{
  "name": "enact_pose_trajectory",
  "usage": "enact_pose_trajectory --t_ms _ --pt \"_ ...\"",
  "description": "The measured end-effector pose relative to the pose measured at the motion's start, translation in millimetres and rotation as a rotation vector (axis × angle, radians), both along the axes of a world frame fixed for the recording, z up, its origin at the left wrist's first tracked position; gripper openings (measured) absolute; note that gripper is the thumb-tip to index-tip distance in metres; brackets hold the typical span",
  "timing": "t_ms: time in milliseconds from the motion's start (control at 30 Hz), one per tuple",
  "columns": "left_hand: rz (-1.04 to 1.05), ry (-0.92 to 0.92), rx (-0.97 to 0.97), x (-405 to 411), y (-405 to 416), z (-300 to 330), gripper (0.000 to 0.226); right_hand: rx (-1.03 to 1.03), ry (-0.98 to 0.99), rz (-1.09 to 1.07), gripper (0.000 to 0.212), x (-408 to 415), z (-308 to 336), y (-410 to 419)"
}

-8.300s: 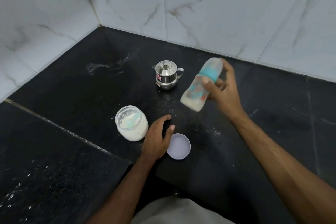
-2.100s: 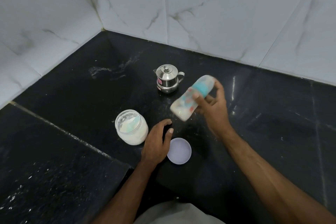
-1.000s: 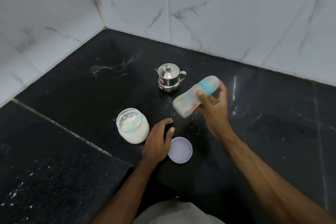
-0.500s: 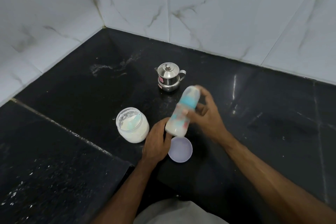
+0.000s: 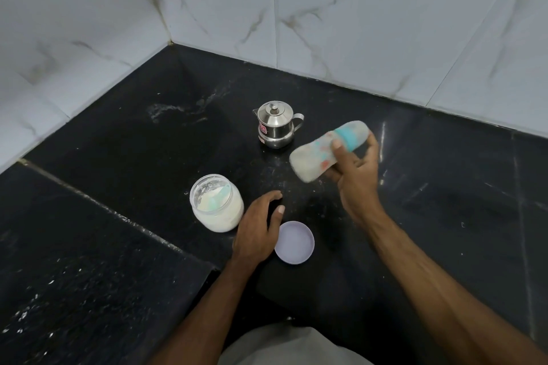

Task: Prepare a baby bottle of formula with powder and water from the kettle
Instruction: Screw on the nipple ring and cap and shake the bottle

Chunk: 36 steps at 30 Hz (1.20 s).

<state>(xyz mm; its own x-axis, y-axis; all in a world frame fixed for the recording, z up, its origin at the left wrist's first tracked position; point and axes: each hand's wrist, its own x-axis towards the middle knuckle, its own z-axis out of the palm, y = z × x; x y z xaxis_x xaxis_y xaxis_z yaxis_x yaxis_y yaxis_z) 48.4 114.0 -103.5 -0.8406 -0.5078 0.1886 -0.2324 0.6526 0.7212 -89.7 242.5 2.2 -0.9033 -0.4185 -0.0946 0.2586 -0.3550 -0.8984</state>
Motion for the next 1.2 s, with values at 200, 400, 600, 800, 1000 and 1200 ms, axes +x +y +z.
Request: enact_pose_trajectory --t_ms 200,400,600,800,1000,1200 --pt "-0.023 0.032 0.026 0.8 -0.4 1.7 0.031 0.157 0.170 0.282 0.074 10.1 -7.9 1.8" --pt "-0.032 0.006 0.008 0.0 -1.3 0.5 0.028 0.099 0.082 0.183 0.071 10.2 -7.8 -0.2" --pt "-0.002 0.008 0.013 0.5 0.4 2.1 0.030 0.034 0.015 0.059 0.070 -0.1 0.0 -0.5" --pt "-0.023 0.023 0.040 0.0 -0.5 3.3 0.030 0.144 0.114 0.307 0.073 9.8 -6.4 3.4" --pt "-0.006 0.003 0.004 0.3 0.5 1.0 0.033 -0.058 -0.022 -0.017 0.073 -11.0 4.6 -0.5" --pt "-0.021 0.017 0.058 2.3 -0.7 1.4 0.029 0.179 0.217 0.367 0.072 11.5 -4.6 1.6"
